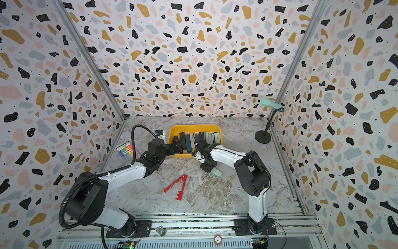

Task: Put the pruning pliers into the storage box
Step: Pick up the pruning pliers from the center of the board.

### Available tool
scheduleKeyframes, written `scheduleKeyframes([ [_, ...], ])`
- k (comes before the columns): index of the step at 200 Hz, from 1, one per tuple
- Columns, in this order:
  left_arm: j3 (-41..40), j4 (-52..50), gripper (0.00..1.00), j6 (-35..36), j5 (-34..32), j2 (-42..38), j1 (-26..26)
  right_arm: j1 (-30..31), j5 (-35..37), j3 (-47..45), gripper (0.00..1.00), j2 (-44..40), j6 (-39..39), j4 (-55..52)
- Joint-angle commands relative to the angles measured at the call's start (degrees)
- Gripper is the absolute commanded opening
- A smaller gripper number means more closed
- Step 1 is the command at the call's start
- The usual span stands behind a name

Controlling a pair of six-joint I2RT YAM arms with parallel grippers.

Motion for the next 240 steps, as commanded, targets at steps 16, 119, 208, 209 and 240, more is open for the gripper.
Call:
scheduleKeyframes([
  [16, -1.97, -0.74, 0.99, -0.45, -2.67, -2.89, 0.20, 0.68, -4.18, 3.23, 0.38, 3.48, 4.39, -0.36],
  [119, -3.28, -2.62, 0.99, -0.73, -4.45, -7.14, 0.09, 3.96, -1.85, -3.59, 0.60, -4.67, 1.57, 5.95],
  [208, -4.30, -3.21, 0.99, -1.30, -5.61, -9.02, 0.11, 2.46, -9.41, -12.84, 0.60, -5.63, 0.71, 8.34],
  [209, -4.30, -3.27, 0.99, -1.30, -5.62, -9.03, 0.11, 2.46, -9.23, -12.92, 0.60, -5.55, 0.74, 8.39],
  [240, -4.57, -3.59, 0.99, -1.22, -5.74, -9.40, 0.10, 2.27, -8.56, -13.88, 0.61, -4.49, 1.30, 10.90],
])
